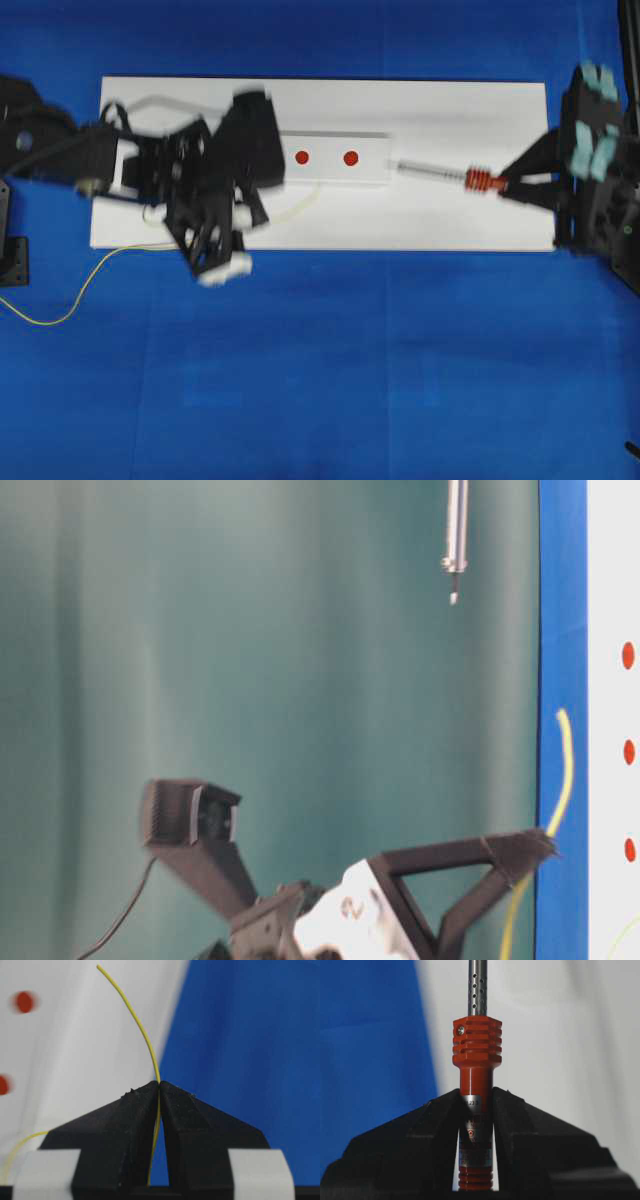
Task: Touch the tip of the soldering iron to the tip of the solder at the mark.
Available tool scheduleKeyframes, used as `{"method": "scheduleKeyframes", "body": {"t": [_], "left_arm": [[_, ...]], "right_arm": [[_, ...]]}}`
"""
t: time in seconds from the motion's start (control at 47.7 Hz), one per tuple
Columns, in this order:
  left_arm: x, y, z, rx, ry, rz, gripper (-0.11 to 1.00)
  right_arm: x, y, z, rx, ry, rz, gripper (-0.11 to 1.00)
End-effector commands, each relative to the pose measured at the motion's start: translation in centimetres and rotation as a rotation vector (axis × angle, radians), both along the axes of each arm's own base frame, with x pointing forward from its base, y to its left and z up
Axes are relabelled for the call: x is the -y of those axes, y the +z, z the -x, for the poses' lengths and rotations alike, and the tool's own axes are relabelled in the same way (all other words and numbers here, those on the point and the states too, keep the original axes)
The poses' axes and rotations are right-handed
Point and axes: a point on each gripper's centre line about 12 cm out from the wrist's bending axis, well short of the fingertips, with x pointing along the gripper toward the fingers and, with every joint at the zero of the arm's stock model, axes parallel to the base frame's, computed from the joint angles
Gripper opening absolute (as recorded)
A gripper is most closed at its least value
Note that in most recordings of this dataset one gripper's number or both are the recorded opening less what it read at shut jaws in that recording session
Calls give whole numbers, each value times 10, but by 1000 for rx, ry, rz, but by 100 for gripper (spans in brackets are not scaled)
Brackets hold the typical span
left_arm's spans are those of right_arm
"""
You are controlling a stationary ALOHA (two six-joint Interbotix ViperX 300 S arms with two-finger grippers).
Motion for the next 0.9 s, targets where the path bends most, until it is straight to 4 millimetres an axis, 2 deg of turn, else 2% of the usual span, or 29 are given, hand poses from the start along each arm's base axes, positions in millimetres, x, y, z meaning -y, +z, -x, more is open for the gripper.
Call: {"method": "scheduleKeyframes", "body": {"t": [0.0,0.105,0.189,0.356,0.44,0.524,0.712,0.88], "left_arm": [[29,16,2,92,-79,8,3],[60,15,8,141,-161,20,3],[87,6,16,167,-233,33,3],[125,-12,30,197,-340,50,3],[140,-26,35,199,-381,55,3],[149,-45,38,181,-407,52,3],[152,-83,34,107,-412,29,3],[151,-99,32,69,-410,16,3]], "right_arm": [[-19,12,-8,73,76,-16,6],[-46,10,-13,99,180,-35,6],[-65,3,-17,96,251,-41,6],[-99,-21,-28,52,345,-67,6],[-112,-41,-32,11,361,-87,6],[-123,-58,-36,-12,369,-105,6],[-139,-94,-47,-46,386,-113,6],[-144,-115,-54,-61,387,-109,6]]}}
